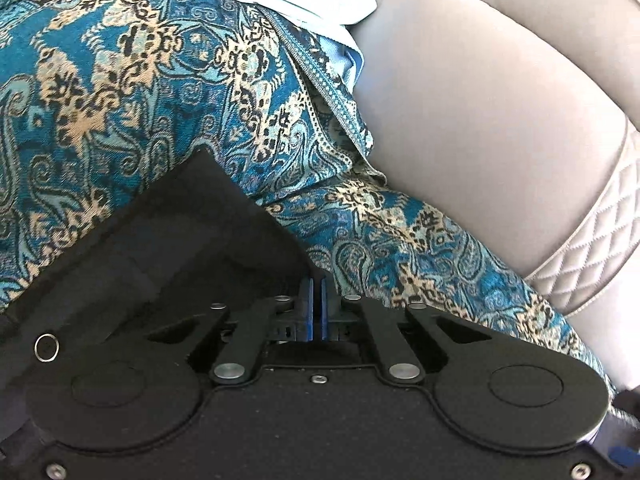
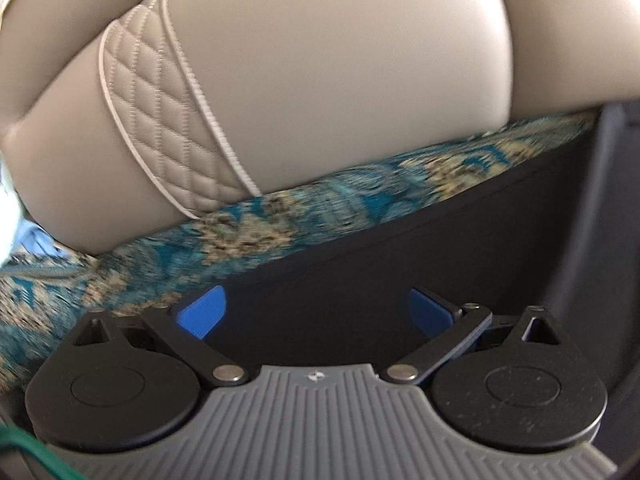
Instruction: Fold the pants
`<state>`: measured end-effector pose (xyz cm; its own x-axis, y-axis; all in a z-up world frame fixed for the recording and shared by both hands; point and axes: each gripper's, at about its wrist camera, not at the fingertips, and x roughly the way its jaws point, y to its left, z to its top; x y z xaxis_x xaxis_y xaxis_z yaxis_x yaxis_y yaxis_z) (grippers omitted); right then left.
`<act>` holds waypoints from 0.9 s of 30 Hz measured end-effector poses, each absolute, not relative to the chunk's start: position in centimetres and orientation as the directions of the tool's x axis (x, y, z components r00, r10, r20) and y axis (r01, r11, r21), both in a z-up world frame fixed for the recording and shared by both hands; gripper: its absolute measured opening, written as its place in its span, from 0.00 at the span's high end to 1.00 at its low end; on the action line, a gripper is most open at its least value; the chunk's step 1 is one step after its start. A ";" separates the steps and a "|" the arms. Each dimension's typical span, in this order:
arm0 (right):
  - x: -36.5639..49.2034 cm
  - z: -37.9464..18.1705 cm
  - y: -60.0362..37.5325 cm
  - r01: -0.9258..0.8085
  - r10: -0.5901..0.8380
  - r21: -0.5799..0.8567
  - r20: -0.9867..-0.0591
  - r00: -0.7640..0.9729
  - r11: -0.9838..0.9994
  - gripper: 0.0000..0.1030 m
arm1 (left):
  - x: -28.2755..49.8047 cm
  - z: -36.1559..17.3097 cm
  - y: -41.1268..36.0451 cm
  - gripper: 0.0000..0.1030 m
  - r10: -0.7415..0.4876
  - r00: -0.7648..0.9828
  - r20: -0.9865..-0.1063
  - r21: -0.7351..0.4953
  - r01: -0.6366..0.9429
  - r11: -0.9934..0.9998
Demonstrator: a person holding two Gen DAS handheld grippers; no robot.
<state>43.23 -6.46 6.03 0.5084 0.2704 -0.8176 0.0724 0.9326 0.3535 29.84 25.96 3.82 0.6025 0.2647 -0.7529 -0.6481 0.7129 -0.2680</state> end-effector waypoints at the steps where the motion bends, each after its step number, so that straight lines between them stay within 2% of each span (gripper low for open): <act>1: 43.2 5.8 -5.8 0.079 0.287 0.375 -0.813 0.507 0.924 0.07 | 29.6 3.8 26.0 0.97 0.260 0.604 -0.754 -0.271 -0.646 0.713; 8: 43.9 3.9 -0.3 0.132 0.340 0.452 -0.805 0.485 0.882 0.11 | 28.9 2.3 26.8 0.96 0.227 0.601 -0.766 -0.287 -0.637 0.716; 11: 44.2 3.4 1.5 0.142 0.304 0.428 -0.805 0.509 0.893 0.13 | 28.6 2.2 26.7 0.96 0.227 0.613 -0.757 -0.283 -0.621 0.731; 14: 44.2 3.0 2.6 0.146 0.260 0.394 -0.799 0.541 0.907 0.19 | 28.5 2.1 26.7 0.96 0.223 0.622 -0.751 -0.280 -0.606 0.745; 15: 44.3 2.9 2.7 0.152 0.251 0.388 -0.801 0.544 0.909 0.24 | 28.4 2.1 26.7 0.96 0.221 0.625 -0.749 -0.282 -0.602 0.747; 16: 44.4 2.8 2.8 0.161 0.235 0.376 -0.804 0.547 0.913 0.40 | 28.3 2.1 26.8 0.96 0.216 0.629 -0.747 -0.286 -0.597 0.749; 17: 44.5 2.8 2.8 0.166 0.217 0.359 -0.808 0.548 0.918 0.51 | 28.3 2.1 26.8 0.96 0.213 0.632 -0.745 -0.290 -0.595 0.750; 18: 44.6 2.9 2.9 0.172 0.184 0.322 -0.820 0.542 0.931 0.88 | 28.2 2.1 26.9 0.96 0.208 0.635 -0.744 -0.294 -0.591 0.751; 19: 44.7 2.8 3.0 0.181 0.148 0.279 -0.838 0.525 0.943 0.95 | 28.1 2.2 26.9 0.96 0.203 0.639 -0.742 -0.300 -0.588 0.751; 22: 44.0 2.7 1.7 0.176 0.193 0.328 -0.829 0.525 0.928 0.98 | 27.5 2.7 27.0 0.97 0.190 0.651 -0.735 -0.321 -0.580 0.748; 27: 41.0 5.2 0.0 0.090 0.239 0.364 -0.760 0.604 0.927 0.98 | 25.4 4.7 26.2 0.97 0.177 0.686 -0.705 -0.343 -0.549 0.762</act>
<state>41.01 0.01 5.22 0.6037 0.2395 -0.7604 0.0901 0.9272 0.3635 25.39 26.22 4.66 0.6864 0.1766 -0.7054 -0.5488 0.7622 -0.3433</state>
